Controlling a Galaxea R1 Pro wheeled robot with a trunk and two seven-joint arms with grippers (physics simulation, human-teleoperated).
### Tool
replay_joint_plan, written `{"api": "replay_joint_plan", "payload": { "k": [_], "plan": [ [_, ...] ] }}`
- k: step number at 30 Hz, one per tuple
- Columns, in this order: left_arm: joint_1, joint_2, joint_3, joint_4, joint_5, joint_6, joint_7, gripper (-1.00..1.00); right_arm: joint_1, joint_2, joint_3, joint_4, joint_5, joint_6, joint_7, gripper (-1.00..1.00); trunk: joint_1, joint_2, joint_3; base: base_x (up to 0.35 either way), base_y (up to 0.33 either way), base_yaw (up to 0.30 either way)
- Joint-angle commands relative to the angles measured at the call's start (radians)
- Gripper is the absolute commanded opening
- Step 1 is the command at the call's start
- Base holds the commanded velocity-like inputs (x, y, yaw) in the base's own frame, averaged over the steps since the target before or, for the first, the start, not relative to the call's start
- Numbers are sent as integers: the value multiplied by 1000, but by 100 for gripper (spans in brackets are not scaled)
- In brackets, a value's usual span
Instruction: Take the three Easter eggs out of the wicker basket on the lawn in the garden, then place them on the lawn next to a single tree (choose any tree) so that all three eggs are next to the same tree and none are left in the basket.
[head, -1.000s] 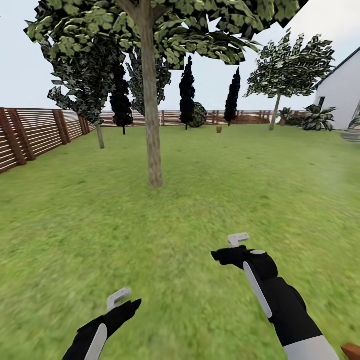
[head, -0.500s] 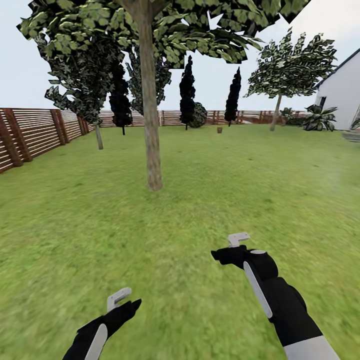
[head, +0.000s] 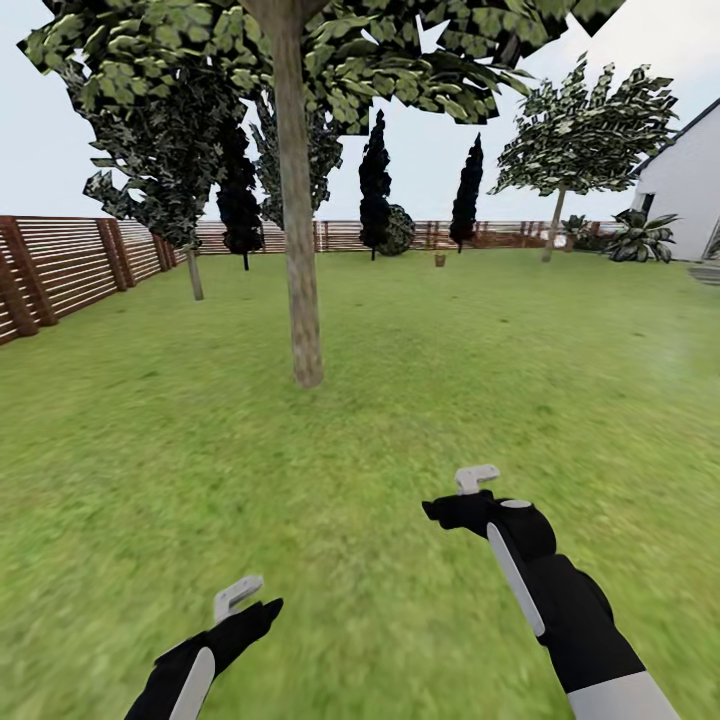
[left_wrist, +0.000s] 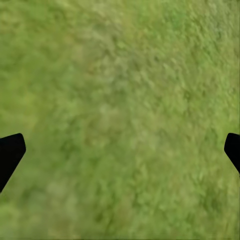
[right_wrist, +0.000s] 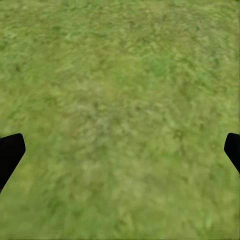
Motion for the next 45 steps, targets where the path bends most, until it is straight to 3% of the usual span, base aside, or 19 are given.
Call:
{"api": "replay_joint_plan", "payload": {
  "k": [1,13,26,35,45],
  "plan": [
    [-1,-1,5,-1,4,7,-4,100,-1,-1,1,-1,-8,4,-4,100,1,-1,-1,321,0,0],
    [0,-1,5,-1,4,7,-4,100,-1,-2,0,-1,-8,4,-4,100,1,-1,-1,321,0,-50],
    [0,-8,6,-11,7,11,-16,100,-2,0,-2,0,-8,4,-4,100,1,-1,-1,255,0,-233],
    [1,-13,-2,-70,100,24,-21,100,-4,3,-12,2,-15,8,-3,100,1,-1,-1,118,0,-205],
    [0,-12,-6,-69,107,26,-25,100,-4,7,0,-34,-10,4,-4,100,1,-1,-1,313,0,-19]
  ]
}}
